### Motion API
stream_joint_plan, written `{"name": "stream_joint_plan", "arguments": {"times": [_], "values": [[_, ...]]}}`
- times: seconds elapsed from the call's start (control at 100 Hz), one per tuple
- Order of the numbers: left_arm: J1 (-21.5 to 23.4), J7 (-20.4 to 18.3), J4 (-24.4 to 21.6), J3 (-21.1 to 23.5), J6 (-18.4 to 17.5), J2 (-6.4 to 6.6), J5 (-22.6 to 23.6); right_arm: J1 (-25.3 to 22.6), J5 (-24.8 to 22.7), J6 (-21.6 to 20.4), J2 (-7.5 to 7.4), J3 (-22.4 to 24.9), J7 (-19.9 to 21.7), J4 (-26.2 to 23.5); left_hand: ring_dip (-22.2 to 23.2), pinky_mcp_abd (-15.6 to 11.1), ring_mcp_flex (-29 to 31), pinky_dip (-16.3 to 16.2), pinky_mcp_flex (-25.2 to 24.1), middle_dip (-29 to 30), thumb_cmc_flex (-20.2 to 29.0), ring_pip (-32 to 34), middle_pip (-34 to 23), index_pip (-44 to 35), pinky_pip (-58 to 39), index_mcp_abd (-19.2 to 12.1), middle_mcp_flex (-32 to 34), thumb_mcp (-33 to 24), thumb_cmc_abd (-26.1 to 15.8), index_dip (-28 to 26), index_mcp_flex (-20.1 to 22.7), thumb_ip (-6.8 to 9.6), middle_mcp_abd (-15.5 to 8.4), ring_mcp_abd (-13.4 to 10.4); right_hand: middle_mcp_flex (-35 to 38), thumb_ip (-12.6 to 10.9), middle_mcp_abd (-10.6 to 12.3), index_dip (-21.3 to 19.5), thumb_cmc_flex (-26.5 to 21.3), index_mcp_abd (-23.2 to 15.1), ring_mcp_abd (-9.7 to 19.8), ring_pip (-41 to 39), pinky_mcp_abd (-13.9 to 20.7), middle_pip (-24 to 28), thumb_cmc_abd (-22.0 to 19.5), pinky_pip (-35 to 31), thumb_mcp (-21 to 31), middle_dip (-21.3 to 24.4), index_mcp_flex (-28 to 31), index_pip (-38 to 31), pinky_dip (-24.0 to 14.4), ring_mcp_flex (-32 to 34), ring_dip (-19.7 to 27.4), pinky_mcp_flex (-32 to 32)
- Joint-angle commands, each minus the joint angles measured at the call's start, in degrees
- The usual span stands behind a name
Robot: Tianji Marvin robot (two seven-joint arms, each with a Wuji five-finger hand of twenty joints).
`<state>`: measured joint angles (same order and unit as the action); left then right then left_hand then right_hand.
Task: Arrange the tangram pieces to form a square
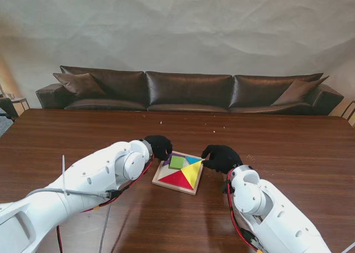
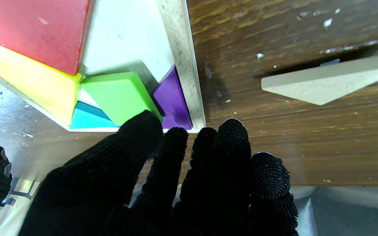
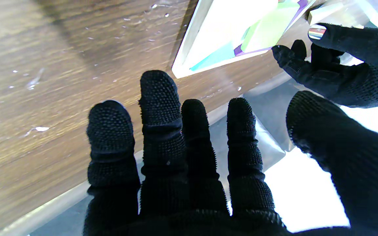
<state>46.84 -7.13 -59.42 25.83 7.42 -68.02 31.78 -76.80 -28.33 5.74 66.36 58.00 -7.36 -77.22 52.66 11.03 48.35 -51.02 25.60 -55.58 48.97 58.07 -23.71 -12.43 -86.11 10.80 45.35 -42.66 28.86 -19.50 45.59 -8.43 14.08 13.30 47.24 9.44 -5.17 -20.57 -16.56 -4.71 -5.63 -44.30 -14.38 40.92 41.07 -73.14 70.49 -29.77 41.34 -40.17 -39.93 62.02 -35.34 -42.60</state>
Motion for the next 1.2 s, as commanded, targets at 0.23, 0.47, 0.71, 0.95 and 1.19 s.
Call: {"name": "stream_joint_plan", "arguments": {"times": [0.23,0.47,0.71,0.95,1.19], "values": [[-0.5,-0.3,1.85,-0.99,-0.84,-1.4,-1.51,-0.15,0.21,0.08,0.17,-0.08,0.99,0.03,1.27,-0.16,-1.61,-2.09,-1.59,-11.09,4.5,3.73,-2.32,1.75,0.01,0.08,2.94,3.4,-1.07,2.44,-2.1,-0.45,0.43,0.44,-0.72,-0.14,-1.06,0.97,-0.23,-0.02,-0.74,-1.19,0.79,-0.61,-0.13,-2.6,0.69,0.67,0.42,-0.39,-1.06,0.36,-0.45,9.06],[-1.3,0.71,4.41,-2.09,-1.94,-2.77,-3.06,-0.08,0.32,0.05,0.17,-0.08,1.08,0.13,1.31,-0.09,-1.7,-2.4,-1.7,-11.87,4.82,4.01,-1.9,1.64,-0.02,0.0,3.01,4.11,-1.65,2.67,-2.23,-0.28,0.32,0.51,-0.75,-0.18,-1.02,0.99,-0.2,-0.04,-0.79,-1.2,0.81,-0.59,-0.25,-2.59,0.61,0.66,0.43,-0.37,-1.07,0.3,-0.45,9.12],[-1.86,1.32,6.31,-2.97,-2.62,-3.81,-4.15,-0.05,0.51,0.06,0.21,-0.05,1.07,0.21,1.34,-0.06,-1.84,-2.65,-1.88,-11.89,4.61,4.09,-1.73,1.71,0.08,0.24,2.84,4.45,-2.46,2.83,-2.57,-0.06,0.49,0.67,-0.8,-0.21,-1.08,0.99,-0.21,-0.01,-0.73,-1.24,0.88,-0.58,-0.26,-2.63,0.6,0.66,0.49,-0.36,-1.1,0.25,-0.45,9.21],[-2.02,1.53,6.76,-3.1,-2.98,-3.95,-4.18,-0.04,0.55,0.01,0.2,-0.06,1.15,0.23,1.34,-0.11,-1.35,-2.91,-1.42,-11.78,3.73,4.38,-2.38,1.25,-0.17,0.37,3.37,4.56,-3.0,2.65,-2.06,0.08,0.61,0.65,-0.79,-0.23,-1.06,0.98,-0.13,-0.03,-0.73,-1.27,0.92,-0.58,-0.53,-2.67,0.55,0.66,0.51,-0.34,-1.11,0.26,-0.43,9.2],[-1.85,1.41,5.63,-3.19,-2.68,-3.21,-2.61,0.0,0.71,-0.02,0.18,-0.13,1.35,0.27,1.24,0.01,-0.91,-2.95,-0.78,-11.77,2.16,4.69,-3.54,1.03,-0.52,1.26,3.18,4.31,-3.33,2.38,-2.09,0.21,0.78,0.57,-0.83,-0.26,-1.09,0.98,-0.08,0.07,-0.8,-1.31,0.86,-0.59,-0.68,-2.67,0.44,0.67,0.62,-0.33,-1.12,0.21,-0.44,9.33]]}}
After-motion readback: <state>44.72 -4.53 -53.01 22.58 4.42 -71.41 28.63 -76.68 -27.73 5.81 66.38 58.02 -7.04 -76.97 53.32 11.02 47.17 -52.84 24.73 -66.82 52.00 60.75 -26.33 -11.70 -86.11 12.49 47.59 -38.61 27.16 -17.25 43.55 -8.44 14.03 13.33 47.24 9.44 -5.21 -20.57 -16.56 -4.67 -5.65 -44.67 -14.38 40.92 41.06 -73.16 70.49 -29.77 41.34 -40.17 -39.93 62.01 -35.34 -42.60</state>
